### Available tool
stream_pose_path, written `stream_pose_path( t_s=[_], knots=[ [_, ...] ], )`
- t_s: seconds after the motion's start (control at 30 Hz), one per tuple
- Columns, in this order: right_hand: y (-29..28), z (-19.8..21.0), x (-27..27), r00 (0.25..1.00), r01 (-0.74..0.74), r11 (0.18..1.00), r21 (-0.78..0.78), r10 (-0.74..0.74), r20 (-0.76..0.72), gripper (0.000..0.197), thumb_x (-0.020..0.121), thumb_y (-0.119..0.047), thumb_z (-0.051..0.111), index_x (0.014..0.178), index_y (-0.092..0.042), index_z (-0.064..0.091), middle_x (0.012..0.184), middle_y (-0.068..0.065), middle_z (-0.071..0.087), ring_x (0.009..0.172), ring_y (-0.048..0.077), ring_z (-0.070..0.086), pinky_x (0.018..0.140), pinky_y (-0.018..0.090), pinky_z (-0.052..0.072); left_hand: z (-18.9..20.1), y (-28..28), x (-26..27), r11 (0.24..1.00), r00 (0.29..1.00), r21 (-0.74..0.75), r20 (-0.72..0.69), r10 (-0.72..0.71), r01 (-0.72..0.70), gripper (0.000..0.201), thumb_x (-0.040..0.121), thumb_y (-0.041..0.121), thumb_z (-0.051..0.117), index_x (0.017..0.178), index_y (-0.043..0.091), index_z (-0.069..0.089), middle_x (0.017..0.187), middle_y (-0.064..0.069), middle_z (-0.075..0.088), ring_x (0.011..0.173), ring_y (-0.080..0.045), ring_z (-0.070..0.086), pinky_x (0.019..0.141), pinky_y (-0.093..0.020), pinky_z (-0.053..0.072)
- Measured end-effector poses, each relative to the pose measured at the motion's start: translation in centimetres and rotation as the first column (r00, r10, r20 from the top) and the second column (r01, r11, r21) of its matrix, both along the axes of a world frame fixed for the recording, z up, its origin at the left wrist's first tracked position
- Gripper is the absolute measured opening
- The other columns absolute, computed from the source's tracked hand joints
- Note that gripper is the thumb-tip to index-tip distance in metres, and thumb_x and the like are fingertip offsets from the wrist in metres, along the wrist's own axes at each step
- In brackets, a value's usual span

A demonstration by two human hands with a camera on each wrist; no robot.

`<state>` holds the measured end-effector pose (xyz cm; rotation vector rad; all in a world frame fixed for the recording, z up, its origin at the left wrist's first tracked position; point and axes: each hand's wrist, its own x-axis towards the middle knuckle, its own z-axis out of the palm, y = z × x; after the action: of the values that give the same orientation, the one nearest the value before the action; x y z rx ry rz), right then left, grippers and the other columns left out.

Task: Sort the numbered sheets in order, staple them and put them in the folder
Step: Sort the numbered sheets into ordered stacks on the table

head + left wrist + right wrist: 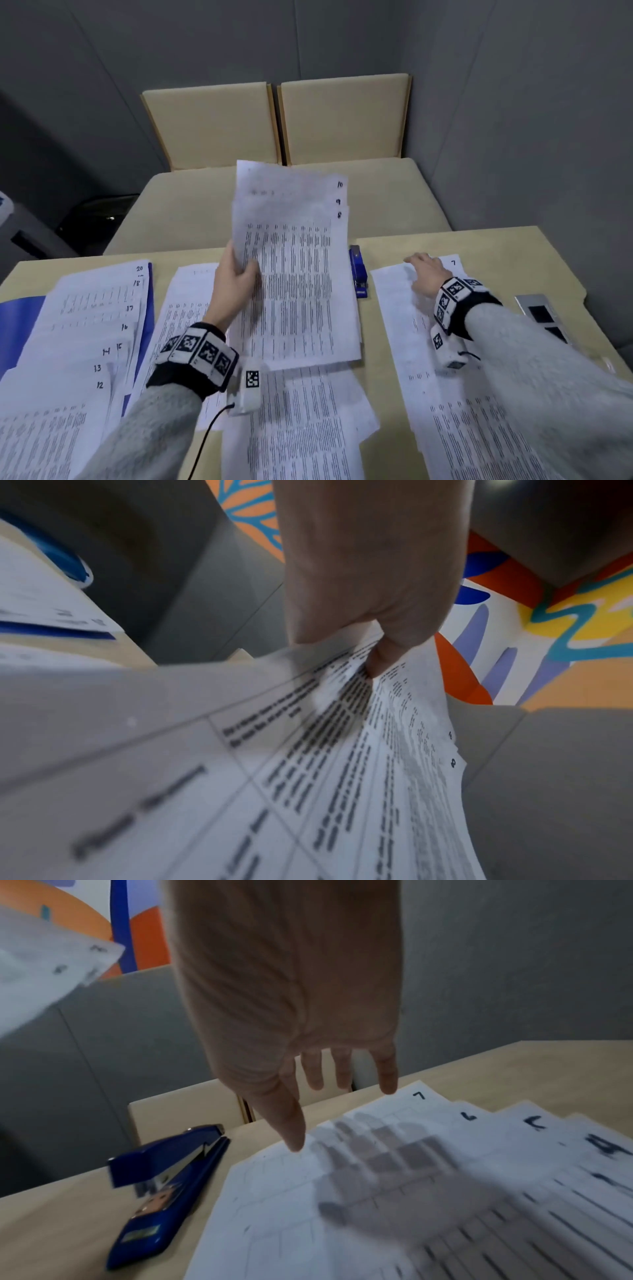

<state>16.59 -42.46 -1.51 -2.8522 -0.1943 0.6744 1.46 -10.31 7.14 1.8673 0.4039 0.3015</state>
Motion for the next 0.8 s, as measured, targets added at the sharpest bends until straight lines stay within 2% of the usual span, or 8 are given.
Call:
stream_pose_path(
  t_s=[0.1,0.17,0.27,0.47,0.6,0.67,0.73,0.8],
  knots=[
    [0.2,-0.7,2.4,0.999,-0.034,0.998,-0.047,0.033,-0.018,0.074,0.082,-0.001,0.049,0.147,-0.028,0.025,0.158,-0.006,0.012,0.144,0.024,0.015,0.11,0.057,0.02,0.4,-0.6,3.2,0.995,1.0,-0.102,0.002,-0.013,0.013,0.037,0.095,0.001,0.046,0.124,0.024,0.042,0.1,-0.001,0.061,0.075,-0.018,0.055,0.065,-0.031,0.05],
    [0.2,-1.4,3.6,0.998,-0.056,0.994,-0.093,0.056,-0.002,0.069,0.081,-0.002,0.048,0.143,-0.026,0.03,0.155,-0.003,0.023,0.141,0.024,0.019,0.11,0.06,0.015,0.2,-1.3,5.4,0.992,1.0,-0.126,-0.02,-0.015,0.012,0.039,0.094,0.001,0.047,0.128,0.021,0.043,0.102,-0.002,0.062,0.079,-0.02,0.058,0.068,-0.032,0.051],
    [0.1,-2.3,4.4,0.996,-0.072,0.984,-0.161,0.079,0.035,0.059,0.077,-0.006,0.05,0.132,-0.025,0.038,0.136,0.003,0.043,0.133,0.026,0.03,0.109,0.065,0.004,-0.3,-2.6,8.4,0.99,0.999,-0.135,-0.039,-0.034,0.028,0.043,0.094,0.001,0.046,0.133,0.019,0.04,0.111,0.0,0.063,0.084,-0.019,0.062,0.071,-0.032,0.055],
    [-1.3,-4.1,3.8,0.984,-0.032,0.993,-0.118,0.052,0.172,0.056,0.072,-0.002,0.05,0.123,-0.025,0.045,0.12,0.005,0.041,0.117,0.028,0.035,0.109,0.06,0.006,-1.4,-5.2,14.2,0.989,0.999,-0.147,0.008,-0.032,0.033,0.035,0.094,-0.002,0.04,0.116,0.026,0.041,0.098,-0.006,0.057,0.073,-0.023,0.051,0.065,-0.043,0.049],
    [-2.7,-4.3,2.7,0.972,0.008,0.999,-0.048,0.003,0.233,0.033,0.078,-0.001,0.046,0.104,-0.021,0.052,0.113,0.003,0.041,0.113,0.028,0.036,0.111,0.06,0.005,-2.1,-7.3,17.0,0.99,0.994,-0.131,0.087,0.069,-0.057,0.039,0.096,0.002,0.037,0.132,0.018,0.034,0.096,0.003,0.055,0.069,-0.01,0.053,0.06,-0.023,0.049],
    [-3.5,-4.1,1.9,0.963,0.046,0.997,0.067,-0.062,0.262,0.024,0.08,-0.005,0.047,0.09,-0.026,0.052,0.106,-0.003,0.044,0.112,0.024,0.037,0.111,0.058,0.005,-2.5,-8.0,18.6,0.982,0.987,-0.162,0.106,0.117,-0.099,0.047,0.097,0.005,0.039,0.141,0.017,0.028,0.117,0.002,0.056,0.097,-0.011,0.058,0.085,-0.024,0.05],
    [-4.2,-3.4,1.1,0.954,0.073,0.983,0.169,-0.118,0.274,0.021,0.078,-0.008,0.05,0.081,-0.029,0.05,0.099,-0.009,0.042,0.112,0.022,0.036,0.111,0.054,0.009,-2.8,-8.3,20.0,0.973,0.983,-0.202,0.128,0.135,-0.108,0.052,0.096,0.011,0.041,0.145,0.018,0.025,0.134,-0.001,0.051,0.122,-0.018,0.051,0.108,-0.036,0.04],
    [-4.8,-2.2,0.4,0.946,0.093,0.974,0.207,-0.151,0.285,0.02,0.078,-0.011,0.053,0.078,-0.03,0.049,0.097,-0.014,0.04,0.112,0.019,0.036,0.109,0.049,0.015,-3.1,-9.1,21.1,0.965,0.983,-0.246,0.133,0.124,-0.088,0.047,0.096,0.01,0.039,0.141,0.019,0.028,0.133,0.001,0.051,0.122,-0.017,0.05,0.108,-0.035,0.038]
  ],
)
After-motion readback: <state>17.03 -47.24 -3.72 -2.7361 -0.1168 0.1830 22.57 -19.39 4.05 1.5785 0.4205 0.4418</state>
